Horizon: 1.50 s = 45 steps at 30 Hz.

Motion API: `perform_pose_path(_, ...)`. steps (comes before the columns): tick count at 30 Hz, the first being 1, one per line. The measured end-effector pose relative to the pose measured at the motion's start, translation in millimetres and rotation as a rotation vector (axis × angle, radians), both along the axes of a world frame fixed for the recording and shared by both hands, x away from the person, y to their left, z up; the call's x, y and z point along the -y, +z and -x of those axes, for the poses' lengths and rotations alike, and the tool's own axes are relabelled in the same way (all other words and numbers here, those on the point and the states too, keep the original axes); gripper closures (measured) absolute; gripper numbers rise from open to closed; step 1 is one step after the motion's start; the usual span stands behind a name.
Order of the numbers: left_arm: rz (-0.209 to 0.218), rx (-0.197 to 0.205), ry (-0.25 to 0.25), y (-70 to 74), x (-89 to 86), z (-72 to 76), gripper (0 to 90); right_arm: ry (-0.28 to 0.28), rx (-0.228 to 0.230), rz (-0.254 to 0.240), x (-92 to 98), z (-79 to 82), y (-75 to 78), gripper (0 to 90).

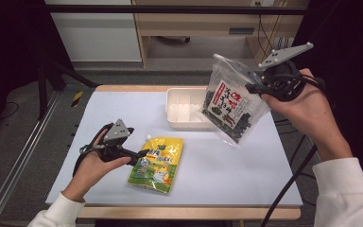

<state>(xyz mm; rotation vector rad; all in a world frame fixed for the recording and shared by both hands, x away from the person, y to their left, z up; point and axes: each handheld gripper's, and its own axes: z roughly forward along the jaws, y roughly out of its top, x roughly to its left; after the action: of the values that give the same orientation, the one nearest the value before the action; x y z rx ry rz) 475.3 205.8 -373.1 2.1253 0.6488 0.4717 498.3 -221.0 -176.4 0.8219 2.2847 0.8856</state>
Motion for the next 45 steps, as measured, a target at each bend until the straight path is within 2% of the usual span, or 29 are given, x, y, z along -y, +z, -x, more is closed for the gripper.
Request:
perform_pose_path(4, 0.010, -0.009, 0.003, -17.9, -5.5, 1.6, 8.6, -0.012, 0.007, -0.018, 0.3, -14.2, 3.4, 87.7)
perform_pose_path(7, -0.025, 0.007, 0.006, -24.7, -8.3, 2.3, 8.4, -0.026, 0.006, -0.019, -2.0, -23.4, 3.1, 87.8)
perform_pose_path(8, -0.023, 0.010, 0.007, -25.3, -10.4, 1.9, 8.4, -0.031, 0.006, -0.019, -3.3, -27.0, 2.3, 88.1)
perform_pose_path(12, 0.017, 0.002, 0.029, -21.9, -24.4, -4.3, 8.4, -0.037, -0.013, -0.037, -6.5, -42.6, -0.2, 88.3)
perform_pose_path(17, 0.077, 0.002, 0.064, -15.2, -49.1, -10.0, 9.0, -0.040, -0.028, -0.011, -15.9, -61.3, 0.1, 88.5)
perform_pose_path(21, 0.108, 0.003, 0.093, -11.5, -65.5, -14.5, 9.1, -0.041, -0.021, -0.001, -24.7, -73.8, 1.8, 88.6)
perform_pose_path(23, 0.113, 0.004, 0.113, -10.3, -71.1, -15.7, 9.2, -0.040, -0.012, -0.002, -27.2, -79.7, 2.3, 88.5)
perform_pose_path(26, 0.105, 0.012, 0.114, -7.6, -74.7, -15.1, 9.3, -0.050, -0.006, -0.014, -26.2, -85.1, 0.6, 88.6)
perform_pose_path(29, 0.098, 0.025, 0.115, -3.9, -77.2, -14.0, 9.3, -0.070, -0.002, -0.037, -20.9, -88.3, -3.1, 88.7)
perform_pose_path(36, 0.099, 0.046, 0.154, 3.4, -92.9, -16.0, 9.4, -0.121, -0.001, -0.074, -4.0, -98.9, -7.0, 88.8)
perform_pose_path(40, 0.111, 0.040, 0.167, 2.7, -99.5, -19.3, 9.4, -0.138, 0.001, -0.103, 0.2, -106.7, -9.9, 88.8)
perform_pose_path(45, 0.116, 0.029, 0.173, -0.4, -103.3, -20.6, 9.4, -0.140, -0.006, -0.084, -6.9, -113.8, -15.1, 88.8)
